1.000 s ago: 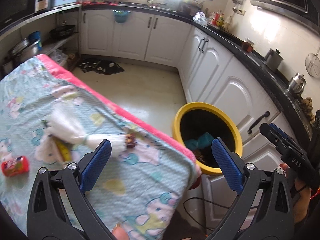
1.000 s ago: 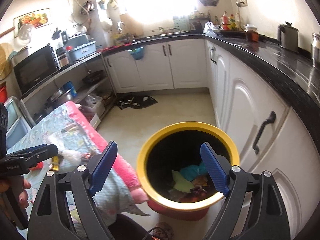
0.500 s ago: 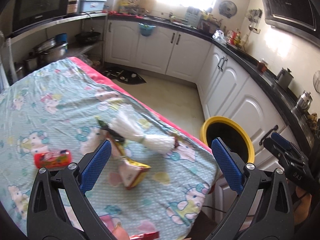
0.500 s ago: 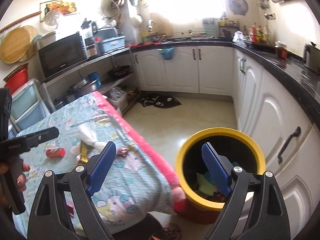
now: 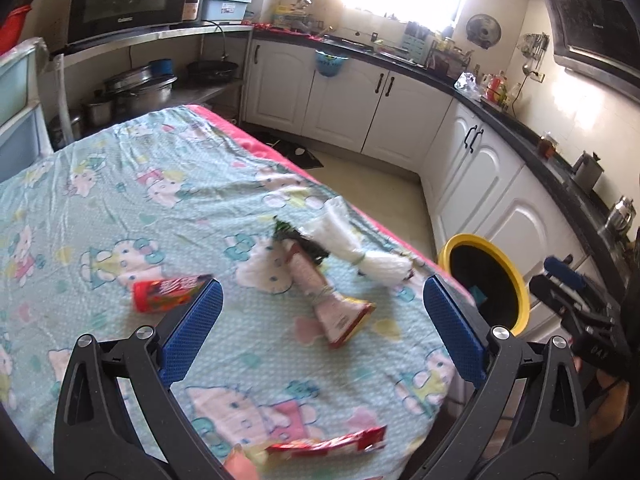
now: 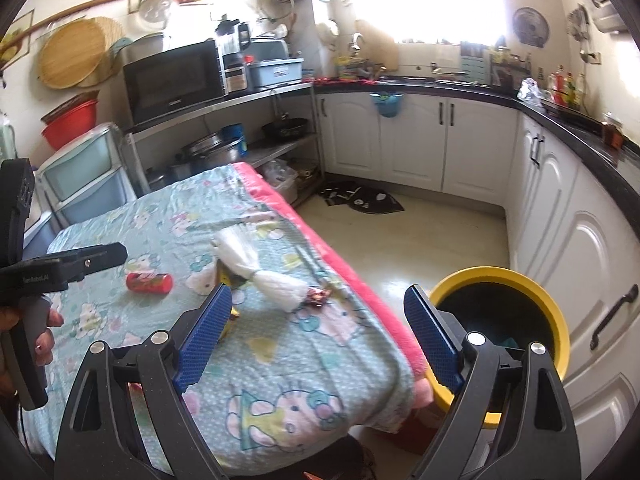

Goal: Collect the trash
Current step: 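Move both open tools back over the bed toward the remaining items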

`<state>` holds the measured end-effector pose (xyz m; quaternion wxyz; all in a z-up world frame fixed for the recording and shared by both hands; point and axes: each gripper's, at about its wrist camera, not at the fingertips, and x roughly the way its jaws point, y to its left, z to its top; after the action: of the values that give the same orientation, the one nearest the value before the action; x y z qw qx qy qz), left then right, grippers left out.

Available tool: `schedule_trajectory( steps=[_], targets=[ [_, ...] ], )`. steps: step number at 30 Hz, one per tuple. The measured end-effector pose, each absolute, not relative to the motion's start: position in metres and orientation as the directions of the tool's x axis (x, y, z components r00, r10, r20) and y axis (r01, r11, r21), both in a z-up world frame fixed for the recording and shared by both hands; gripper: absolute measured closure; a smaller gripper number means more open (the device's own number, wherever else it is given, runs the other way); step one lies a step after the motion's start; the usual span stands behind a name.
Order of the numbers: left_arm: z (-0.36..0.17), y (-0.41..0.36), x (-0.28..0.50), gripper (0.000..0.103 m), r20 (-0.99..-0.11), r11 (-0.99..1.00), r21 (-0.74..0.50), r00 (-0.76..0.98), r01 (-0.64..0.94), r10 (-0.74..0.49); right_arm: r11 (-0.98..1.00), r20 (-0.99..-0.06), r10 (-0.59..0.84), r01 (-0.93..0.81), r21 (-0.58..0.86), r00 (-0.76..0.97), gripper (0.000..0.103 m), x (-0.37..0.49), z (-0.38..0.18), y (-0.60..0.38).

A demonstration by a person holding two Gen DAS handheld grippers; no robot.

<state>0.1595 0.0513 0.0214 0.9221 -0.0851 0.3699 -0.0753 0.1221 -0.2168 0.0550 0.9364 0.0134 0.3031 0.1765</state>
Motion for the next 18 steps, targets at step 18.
schedule_trajectory(
  steps=[18],
  targets=[
    [-0.026, 0.075, 0.120, 0.011, -0.743, 0.964, -0.168, 0.616, 0.206, -0.261, 0.910, -0.609, 0.381, -0.400, 0.113, 0.696, 0.018, 0.133, 0.035, -0.175]
  ],
)
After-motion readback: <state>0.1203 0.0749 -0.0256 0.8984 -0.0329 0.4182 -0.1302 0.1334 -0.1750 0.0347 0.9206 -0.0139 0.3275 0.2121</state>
